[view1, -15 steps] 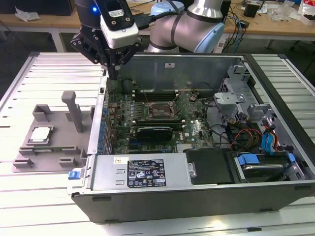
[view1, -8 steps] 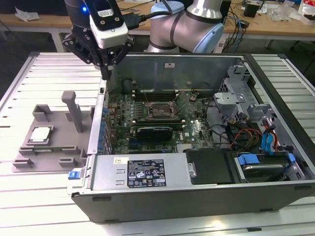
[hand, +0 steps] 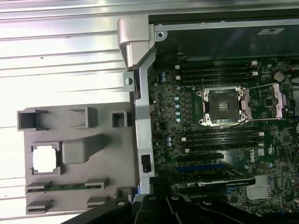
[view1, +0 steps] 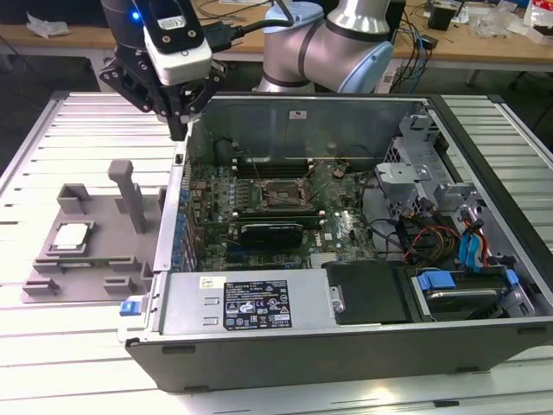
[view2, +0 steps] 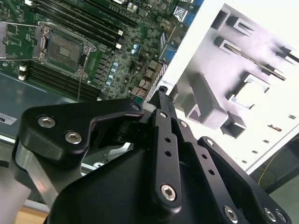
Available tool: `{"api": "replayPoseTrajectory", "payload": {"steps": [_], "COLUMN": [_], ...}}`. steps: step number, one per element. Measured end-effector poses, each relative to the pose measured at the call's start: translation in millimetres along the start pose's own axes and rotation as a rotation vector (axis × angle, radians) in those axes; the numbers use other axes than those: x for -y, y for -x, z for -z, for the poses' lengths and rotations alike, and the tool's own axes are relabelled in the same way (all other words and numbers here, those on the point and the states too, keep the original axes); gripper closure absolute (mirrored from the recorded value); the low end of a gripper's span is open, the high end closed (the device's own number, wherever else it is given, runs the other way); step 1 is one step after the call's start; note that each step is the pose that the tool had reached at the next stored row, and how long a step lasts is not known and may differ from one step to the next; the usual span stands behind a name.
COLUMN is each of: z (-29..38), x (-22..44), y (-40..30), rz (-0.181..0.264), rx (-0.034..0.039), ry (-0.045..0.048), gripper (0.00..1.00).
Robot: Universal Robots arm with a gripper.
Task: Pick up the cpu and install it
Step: 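Reach for the cpu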
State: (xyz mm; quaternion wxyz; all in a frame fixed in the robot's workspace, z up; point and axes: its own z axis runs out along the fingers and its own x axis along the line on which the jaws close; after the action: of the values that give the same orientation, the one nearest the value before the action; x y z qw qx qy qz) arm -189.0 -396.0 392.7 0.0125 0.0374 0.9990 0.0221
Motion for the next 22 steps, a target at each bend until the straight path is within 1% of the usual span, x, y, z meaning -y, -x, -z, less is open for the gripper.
{"api": "replayPoseTrajectory", "payload": {"steps": [4, 7, 12, 15, 22], "z": [0.1, 0.3, 0.3, 0.5, 0.7], "x": [0.3, 0.7, 0.9, 1.3, 2.0], "y": [-3.8, -9.6, -12.5, -17.4, -26.2], "rz": [0.000, 0.000, 0.000, 0.000, 0.000], "rx": [0.0000, 0.0000, 0.0000, 0.0001, 0.0001], "ry": [0.0000, -0.0001, 0.0000, 0.0000, 0.0000], "gripper": [0.89, 0.89, 0.89, 0.89, 0.89]}}
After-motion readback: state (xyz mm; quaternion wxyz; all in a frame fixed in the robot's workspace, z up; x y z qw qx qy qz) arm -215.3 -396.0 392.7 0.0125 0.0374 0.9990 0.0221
